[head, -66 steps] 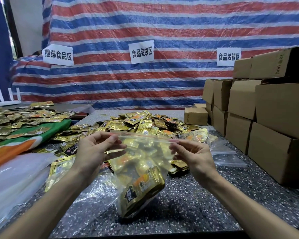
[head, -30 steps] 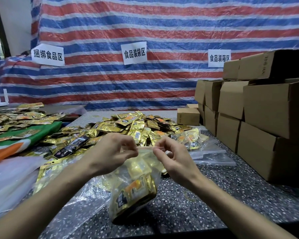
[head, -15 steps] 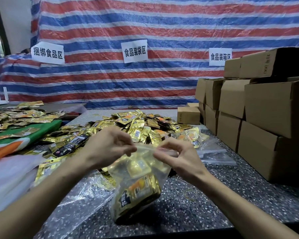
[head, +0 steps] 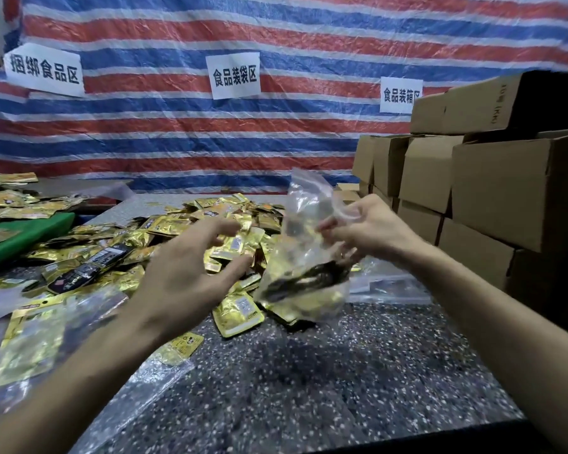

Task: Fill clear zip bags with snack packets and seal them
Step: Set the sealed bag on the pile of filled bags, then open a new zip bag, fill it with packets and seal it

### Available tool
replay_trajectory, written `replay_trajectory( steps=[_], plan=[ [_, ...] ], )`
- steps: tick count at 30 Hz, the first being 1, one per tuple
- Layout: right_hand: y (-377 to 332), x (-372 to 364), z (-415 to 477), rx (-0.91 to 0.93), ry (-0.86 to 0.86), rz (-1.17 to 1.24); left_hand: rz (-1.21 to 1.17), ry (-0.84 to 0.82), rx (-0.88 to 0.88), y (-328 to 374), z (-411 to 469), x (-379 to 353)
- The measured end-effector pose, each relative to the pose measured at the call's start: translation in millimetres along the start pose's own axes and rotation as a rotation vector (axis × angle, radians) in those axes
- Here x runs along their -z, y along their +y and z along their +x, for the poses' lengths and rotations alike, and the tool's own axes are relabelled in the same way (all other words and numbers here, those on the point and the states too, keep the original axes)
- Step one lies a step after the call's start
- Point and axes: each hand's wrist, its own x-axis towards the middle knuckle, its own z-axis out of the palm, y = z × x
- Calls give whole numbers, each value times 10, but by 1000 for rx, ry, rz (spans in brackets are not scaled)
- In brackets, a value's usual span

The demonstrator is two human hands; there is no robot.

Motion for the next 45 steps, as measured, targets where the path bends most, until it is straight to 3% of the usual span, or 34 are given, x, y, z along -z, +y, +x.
replay_trajectory(
  steps=[4, 6, 8, 12, 14, 19, 25, 29, 32, 35, 38, 40, 45],
  plan=[
    [212, 292, 443, 23, 570, -141, -43, -91, 76, -176, -124, -147],
    [391, 302, 641, 18, 708, -188, -62, -114, 107, -253, -166, -231],
    [681, 183, 770, -45, 616, -255, -65, -134, 131, -326, -211, -313],
    [1339, -216, 718, -298, 196, -472, -20, -186, 147, -466, -297, -447],
    [1478, -244, 680, -300, 202, -596, -17, -220, 164, -518, -323, -484],
    [1341, -210, 614, -219, 258, -622, -21, -235, 186, -545, -305, -550],
    [810, -635, 288, 150, 427, -531, -19, -177, 203, -456, -309, -562],
    [578, -1191, -211, 185, 224, -150, 40, -121, 194, -418, -436, -469],
    [628, -1541, -588, 137, 116, -38, 186, -71, 226, -516, -626, -330],
    [683, -1679, -752, 187, 83, -35, 415, -102, 366, -659, -844, -132],
    [678, -1690, -776, 275, 66, -94, 591, -328, 559, -766, -1105, 28],
    [674, -1699, -795, 313, 11, -137, 614, -396, 553, -766, -1276, 59],
    [701, -1719, -809, 391, -69, -169, 618, -207, 479, -629, -1366, -31]
  ],
)
